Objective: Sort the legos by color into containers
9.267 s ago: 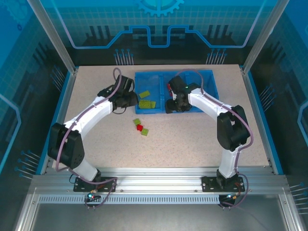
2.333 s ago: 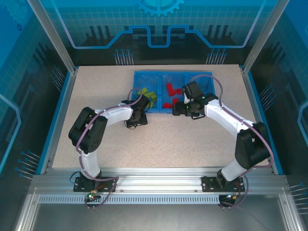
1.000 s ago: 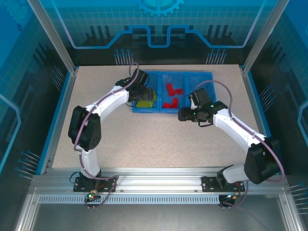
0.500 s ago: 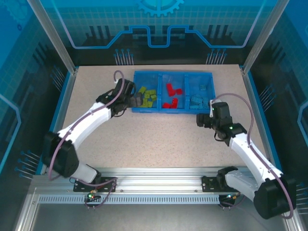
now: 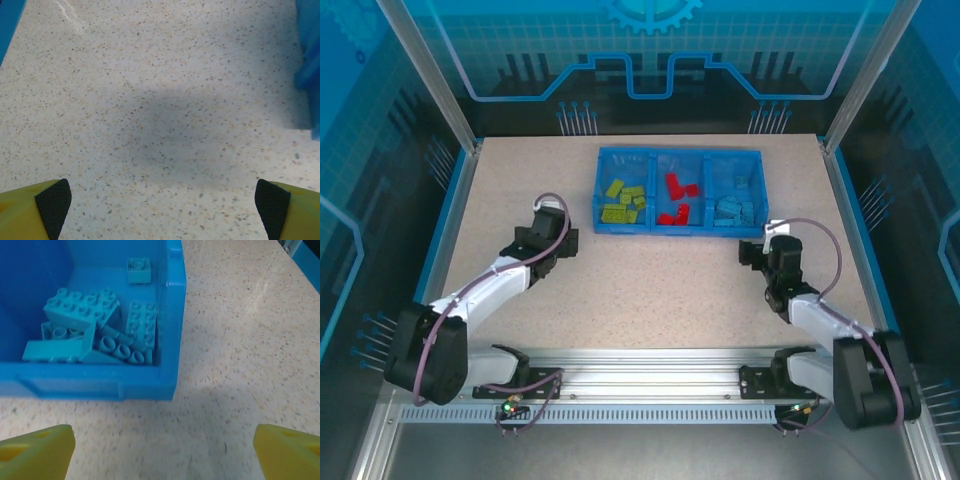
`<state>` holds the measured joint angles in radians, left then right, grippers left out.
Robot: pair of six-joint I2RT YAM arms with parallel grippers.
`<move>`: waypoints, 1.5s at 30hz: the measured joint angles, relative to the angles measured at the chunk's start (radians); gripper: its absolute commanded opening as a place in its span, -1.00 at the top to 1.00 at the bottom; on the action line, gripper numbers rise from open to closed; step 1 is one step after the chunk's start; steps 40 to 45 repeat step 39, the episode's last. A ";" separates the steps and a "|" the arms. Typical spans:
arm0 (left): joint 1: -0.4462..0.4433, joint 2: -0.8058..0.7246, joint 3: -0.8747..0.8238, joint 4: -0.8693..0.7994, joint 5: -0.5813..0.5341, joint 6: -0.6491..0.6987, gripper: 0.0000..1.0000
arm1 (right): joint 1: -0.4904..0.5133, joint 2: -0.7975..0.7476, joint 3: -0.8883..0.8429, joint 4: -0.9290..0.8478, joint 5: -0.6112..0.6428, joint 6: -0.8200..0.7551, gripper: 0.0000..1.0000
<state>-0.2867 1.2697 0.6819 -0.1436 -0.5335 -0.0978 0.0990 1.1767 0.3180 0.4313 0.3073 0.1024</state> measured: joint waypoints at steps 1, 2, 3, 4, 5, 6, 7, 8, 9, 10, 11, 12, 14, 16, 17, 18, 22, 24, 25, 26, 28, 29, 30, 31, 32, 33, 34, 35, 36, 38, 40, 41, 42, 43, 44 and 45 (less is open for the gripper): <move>0.006 -0.009 -0.029 0.038 0.000 0.019 -0.98 | -0.008 0.050 0.012 0.031 -0.003 0.000 -0.88; 0.013 -0.018 -0.057 0.075 0.004 0.032 -0.98 | -0.015 0.101 0.029 0.059 -0.009 -0.002 -0.89; 0.019 -0.024 -0.080 0.105 0.007 0.047 -0.98 | -0.019 0.145 0.047 0.082 -0.011 -0.005 -0.88; 0.025 -0.032 -0.108 0.142 0.011 0.056 -0.98 | -0.021 0.198 0.069 0.114 -0.019 -0.009 -0.93; 0.032 -0.040 -0.132 0.172 0.018 0.065 -0.98 | -0.021 0.239 0.086 0.144 -0.027 -0.016 -0.97; 0.037 -0.046 -0.152 0.200 0.023 0.073 -0.98 | -0.021 0.266 0.100 0.155 -0.038 -0.026 -0.98; 0.044 -0.051 -0.171 0.233 0.029 0.079 -0.98 | -0.021 0.285 0.106 0.175 -0.049 -0.031 -1.00; 0.051 -0.055 -0.188 0.266 0.035 0.083 -0.98 | -0.021 0.295 0.105 0.201 -0.055 -0.034 -1.00; 0.061 -0.056 -0.201 0.296 0.043 0.087 -0.98 | -0.021 0.304 0.097 0.242 -0.058 -0.037 -1.00; 0.074 -0.055 -0.211 0.325 0.054 0.091 -0.98 | -0.021 0.308 0.094 0.259 -0.062 -0.039 -1.00; 0.088 -0.053 -0.219 0.351 0.062 0.095 -0.98 | -0.021 0.311 0.092 0.271 -0.063 -0.041 -1.00; 0.099 -0.050 -0.224 0.375 0.069 0.097 -0.98 | -0.021 0.312 0.092 0.282 -0.065 -0.044 -1.00; 0.129 -0.024 -0.239 0.462 0.098 0.097 -0.98 | -0.021 0.312 0.092 0.301 -0.072 -0.044 -1.00; 0.157 0.012 -0.251 0.536 0.138 0.097 -0.98 | -0.021 0.312 0.092 0.312 -0.076 -0.047 -1.00; 0.172 0.037 -0.257 0.581 0.161 0.098 -0.98 | -0.021 0.312 0.092 0.316 -0.077 -0.048 -1.00; 0.183 0.059 -0.261 0.619 0.179 0.098 -0.98 | -0.021 0.312 0.092 0.319 -0.077 -0.049 -1.00; 0.234 0.187 -0.274 0.829 0.282 0.100 -0.98 | -0.021 0.312 0.092 0.329 -0.080 -0.052 -1.00; 0.253 0.256 -0.280 0.901 0.314 0.097 -0.98 | -0.021 0.312 0.092 0.332 -0.080 -0.052 -1.00; 0.262 0.270 -0.286 0.906 0.328 0.095 -0.98 | -0.021 0.312 0.092 0.333 -0.080 -0.052 -1.00; 0.268 0.272 -0.293 0.917 0.340 0.093 -0.98 | -0.021 0.312 0.092 0.333 -0.080 -0.052 -1.00; 0.276 0.272 -0.298 0.942 0.352 0.089 -0.98 | -0.021 0.312 0.092 0.333 -0.080 -0.052 -1.00; 0.277 0.272 -0.298 0.957 0.356 0.088 -0.98 | -0.021 0.312 0.092 0.333 -0.080 -0.052 -1.00; 0.277 0.272 -0.298 0.967 0.361 0.087 -0.98 | -0.021 0.312 0.092 0.333 -0.080 -0.052 -1.00; 0.277 0.272 -0.298 0.978 0.366 0.085 -0.98 | -0.021 0.312 0.092 0.333 -0.080 -0.052 -1.00; 0.277 0.272 -0.298 0.986 0.370 0.081 -0.98 | -0.021 0.312 0.092 0.333 -0.080 -0.052 -1.00; 0.277 0.272 -0.298 0.990 0.372 0.079 -0.98 | -0.021 0.312 0.092 0.333 -0.080 -0.052 -1.00; 0.277 0.272 -0.298 0.996 0.374 0.078 -0.98 | -0.021 0.312 0.092 0.333 -0.080 -0.052 -1.00; 0.277 0.272 -0.298 0.999 0.375 0.078 -0.98 | -0.021 0.313 0.092 0.333 -0.080 -0.053 -1.00; 0.277 0.272 -0.298 1.003 0.375 0.078 -0.98 | -0.019 0.313 0.092 0.333 -0.079 -0.056 -1.00; 0.277 0.272 -0.298 1.006 0.375 0.078 -0.98 | -0.014 0.315 0.092 0.333 -0.076 -0.060 -1.00; 0.277 0.272 -0.298 1.007 0.375 0.077 -0.98 | -0.013 0.315 0.092 0.333 -0.076 -0.061 -1.00; 0.277 0.272 -0.298 1.007 0.375 0.077 -0.98 | -0.013 0.315 0.092 0.333 -0.076 -0.061 -1.00; 0.277 0.272 -0.298 1.007 0.375 0.077 -0.98 | -0.013 0.315 0.092 0.333 -0.076 -0.061 -1.00; 0.277 0.272 -0.298 1.007 0.375 0.077 -0.98 | -0.013 0.315 0.092 0.333 -0.076 -0.061 -1.00; 0.277 0.272 -0.298 1.007 0.375 0.077 -0.98 | -0.013 0.315 0.092 0.333 -0.076 -0.061 -1.00; 0.277 0.272 -0.298 1.007 0.375 0.077 -0.98 | -0.013 0.315 0.092 0.333 -0.076 -0.061 -1.00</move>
